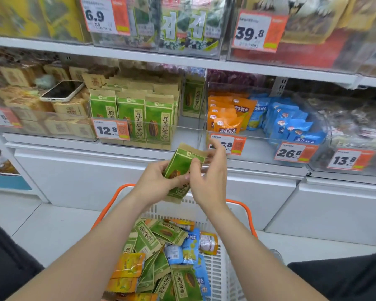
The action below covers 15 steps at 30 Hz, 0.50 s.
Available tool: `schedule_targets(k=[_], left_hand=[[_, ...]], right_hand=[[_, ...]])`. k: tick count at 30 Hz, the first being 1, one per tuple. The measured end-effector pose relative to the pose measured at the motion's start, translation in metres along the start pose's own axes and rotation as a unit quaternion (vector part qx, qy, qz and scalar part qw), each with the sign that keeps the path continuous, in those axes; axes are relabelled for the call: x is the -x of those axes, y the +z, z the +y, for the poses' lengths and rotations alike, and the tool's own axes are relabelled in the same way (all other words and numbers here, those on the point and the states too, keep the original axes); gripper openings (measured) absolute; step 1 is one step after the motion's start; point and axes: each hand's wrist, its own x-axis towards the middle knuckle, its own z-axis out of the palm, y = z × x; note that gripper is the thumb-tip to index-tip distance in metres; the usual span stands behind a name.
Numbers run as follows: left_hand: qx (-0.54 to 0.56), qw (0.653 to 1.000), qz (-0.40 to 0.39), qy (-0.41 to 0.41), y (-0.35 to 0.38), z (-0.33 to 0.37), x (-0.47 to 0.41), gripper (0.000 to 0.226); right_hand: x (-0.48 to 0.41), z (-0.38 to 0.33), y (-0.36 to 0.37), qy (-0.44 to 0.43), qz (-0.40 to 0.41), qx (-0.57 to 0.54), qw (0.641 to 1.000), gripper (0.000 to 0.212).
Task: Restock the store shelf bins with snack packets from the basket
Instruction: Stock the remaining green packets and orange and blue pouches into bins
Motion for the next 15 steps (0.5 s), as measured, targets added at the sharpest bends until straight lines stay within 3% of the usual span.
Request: schedule_targets(k=[4,7,11,13,15], left_hand=[[-0.025,0.996,0.018,0.082,-0.007,0.036,-0.009,0.021],[-0.041,0.988,0.039,0.146,-0.016,0.063,-0.021,0.027],[-0.143,0.965,0.089,0.203,-0.026,0.096,-0.042,0.029],[-0.200,0.946,0.126,0.223,-0.028,0.111,-0.052,0.043],[-0.272,0.922,0.145,0.235,-0.030,0.121,-0.064,0.073]], right_hand=[[-0.034,-0.030,-0.009,-0.133,-0.085,0.063,0.985,0.029],[-0.059,-0.052,-0.012,-0.205,-0.119,0.102,0.966,0.026],[-0.099,-0.081,-0.016,-0.281,-0.140,0.183,0.932,0.023],[-0.120,-0.093,-0.019,-0.303,-0.139,0.215,0.918,0.022],[-0.142,-0.101,-0.023,-0.314,-0.123,0.235,0.912,0.021]])
